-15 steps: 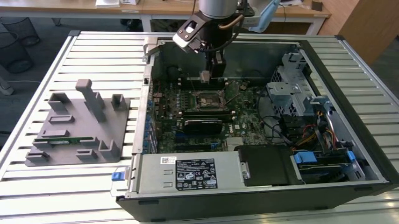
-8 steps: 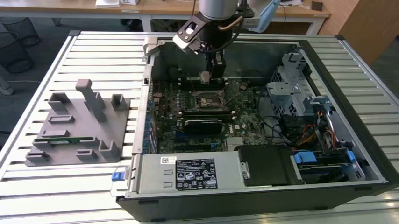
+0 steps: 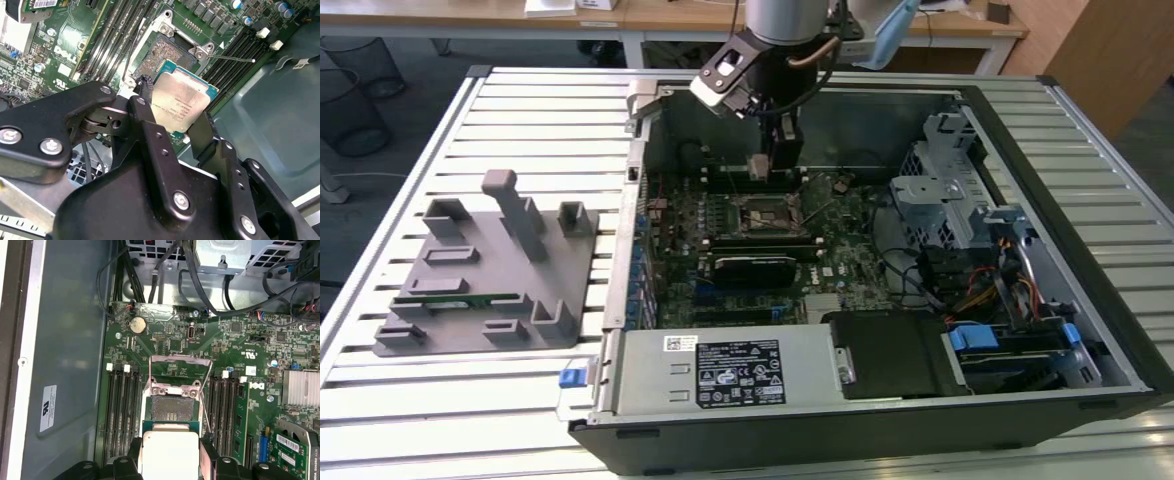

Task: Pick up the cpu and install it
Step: 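Place the cpu into insertion slot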

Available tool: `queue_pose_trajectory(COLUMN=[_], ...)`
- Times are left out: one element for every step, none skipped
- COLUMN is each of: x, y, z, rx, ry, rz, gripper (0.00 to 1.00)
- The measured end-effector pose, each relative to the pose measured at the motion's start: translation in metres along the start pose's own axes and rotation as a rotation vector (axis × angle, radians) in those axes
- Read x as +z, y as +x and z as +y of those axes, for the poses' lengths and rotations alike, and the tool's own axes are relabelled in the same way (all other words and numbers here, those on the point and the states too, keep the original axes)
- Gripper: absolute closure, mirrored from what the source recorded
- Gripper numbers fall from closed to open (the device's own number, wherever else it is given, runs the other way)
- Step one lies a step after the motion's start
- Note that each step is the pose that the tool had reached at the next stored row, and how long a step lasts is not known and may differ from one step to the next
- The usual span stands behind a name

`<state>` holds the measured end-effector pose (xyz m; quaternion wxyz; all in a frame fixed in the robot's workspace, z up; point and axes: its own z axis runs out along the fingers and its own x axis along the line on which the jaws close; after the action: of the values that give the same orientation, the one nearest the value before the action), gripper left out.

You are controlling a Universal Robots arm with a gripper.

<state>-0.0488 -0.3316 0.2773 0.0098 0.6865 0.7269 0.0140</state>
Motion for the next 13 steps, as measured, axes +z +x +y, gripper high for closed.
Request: queue_pose_trajectory(x=[0.0003,0.0005,0.0008,0.0011,0.0014,0.0016,0.0020,0.0025,0.0030,0.0035,0.0043,0.0053,0.0063], y=[0.0000,0.0000,0.0000,0.0000,0.0000,0.0000,0.0000,0.0000,0.0000,0.0000,0.0000,0.0000,0.0000], z=[0.0000,0.0000,0.0000,0.0000,0.0000,0.0000,0.0000,-0.0001,-0.0001,-0.0001,-0.0002,-0.0002,-0.0002], rx=[0.000,0.000,0.000,0.000,0.000,0.000,0.000,0.000,0.000,0.000,0.000,0.000,0.000], ry=[0.0000,-0.0001,-0.0001,-0.0001,-0.0001,-0.0001,-0.0002,-0.0002,-0.0001,-0.0001,-0.0001,-0.0001,0.0000], rz=[0.0000,0.0001,0.0001,0.0001,0.0000,-0.0001,0.0001,0.0001,0.0000,-0.0001,0.0000,-0.0001,-0.0001], gripper=[0.47,0.47,0.47,0.47,0.47,0.47,0.47,0.47,0.47,0.47,0.47,0.47,0.47])
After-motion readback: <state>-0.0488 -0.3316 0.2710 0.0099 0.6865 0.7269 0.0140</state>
